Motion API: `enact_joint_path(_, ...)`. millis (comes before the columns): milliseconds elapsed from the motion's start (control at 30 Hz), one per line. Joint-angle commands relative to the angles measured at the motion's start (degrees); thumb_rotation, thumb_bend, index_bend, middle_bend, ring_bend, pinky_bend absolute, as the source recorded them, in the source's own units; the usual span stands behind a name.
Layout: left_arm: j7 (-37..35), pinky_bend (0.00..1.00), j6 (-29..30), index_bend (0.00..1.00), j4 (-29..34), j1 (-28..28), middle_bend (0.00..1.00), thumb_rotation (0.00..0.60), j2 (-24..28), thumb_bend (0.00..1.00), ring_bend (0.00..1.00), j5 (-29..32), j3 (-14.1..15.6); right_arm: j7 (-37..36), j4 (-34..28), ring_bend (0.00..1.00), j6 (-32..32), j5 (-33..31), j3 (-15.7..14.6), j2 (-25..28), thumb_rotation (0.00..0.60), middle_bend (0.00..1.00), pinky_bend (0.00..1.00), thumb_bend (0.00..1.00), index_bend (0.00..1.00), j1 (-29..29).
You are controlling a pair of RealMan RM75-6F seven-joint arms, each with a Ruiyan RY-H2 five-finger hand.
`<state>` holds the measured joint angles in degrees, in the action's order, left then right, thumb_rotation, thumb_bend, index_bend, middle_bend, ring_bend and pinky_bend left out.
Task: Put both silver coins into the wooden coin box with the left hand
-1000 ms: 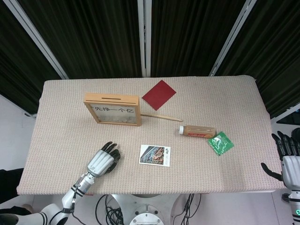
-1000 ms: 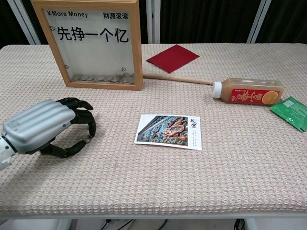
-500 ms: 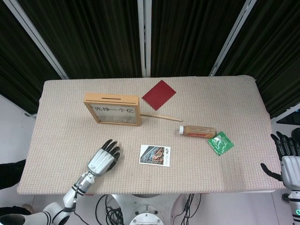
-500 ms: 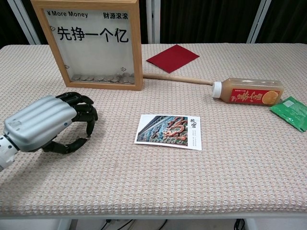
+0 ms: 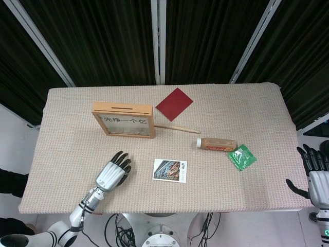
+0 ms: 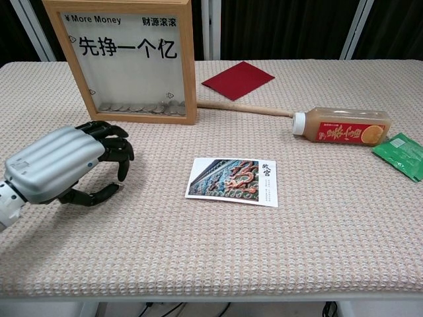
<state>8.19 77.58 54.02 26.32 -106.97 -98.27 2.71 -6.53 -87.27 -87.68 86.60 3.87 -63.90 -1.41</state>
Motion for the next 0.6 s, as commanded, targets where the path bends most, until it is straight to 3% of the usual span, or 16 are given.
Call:
enact_joint_path(33, 0.13, 0.17, -0.06, 0.54, 0.24, 0.06, 0.31, 0.6, 0.18, 0.4, 0.14, 0.06, 0.04, 0.03, -0.05, 0.0, 0.04, 0.01, 0.0, 0.01, 0.6, 0.0, 0.0, 0.15, 0.0, -0.04)
enact_joint_path(600, -0.75, 0.17, 0.34, 0.6, 4.66, 0.06, 0.32, 0.6, 1.89, 0.46, 0.14, 1.65, -1.2, -0.25, 0.01, 0.0, 0.0, 0.08, -0.05, 0.07, 0.6, 0.0, 0.0, 0.15, 0.0, -0.04)
